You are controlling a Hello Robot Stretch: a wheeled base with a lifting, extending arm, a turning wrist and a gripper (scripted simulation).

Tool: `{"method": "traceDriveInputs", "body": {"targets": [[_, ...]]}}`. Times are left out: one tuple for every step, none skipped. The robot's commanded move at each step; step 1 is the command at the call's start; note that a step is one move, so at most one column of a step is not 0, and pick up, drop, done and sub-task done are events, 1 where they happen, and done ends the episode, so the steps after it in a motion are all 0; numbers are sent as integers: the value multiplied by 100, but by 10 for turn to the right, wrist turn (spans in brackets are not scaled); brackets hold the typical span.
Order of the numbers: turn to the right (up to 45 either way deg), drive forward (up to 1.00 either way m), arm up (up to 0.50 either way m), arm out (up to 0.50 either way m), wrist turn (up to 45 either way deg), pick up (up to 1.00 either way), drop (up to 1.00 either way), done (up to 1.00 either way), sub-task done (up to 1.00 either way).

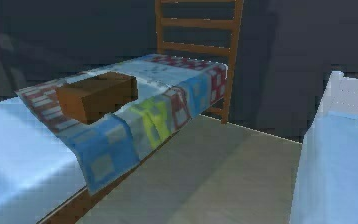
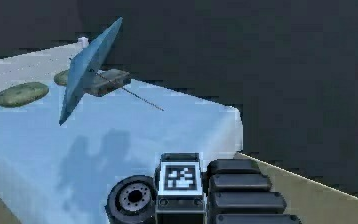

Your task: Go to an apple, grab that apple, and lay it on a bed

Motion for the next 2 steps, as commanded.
{"method": "traceDriveInputs", "body": {"targets": [[-150, 0, 0, 0, 0, 0, 0, 0, 0], [0, 15, 0, 0, 0, 0, 0, 0, 0]]}}
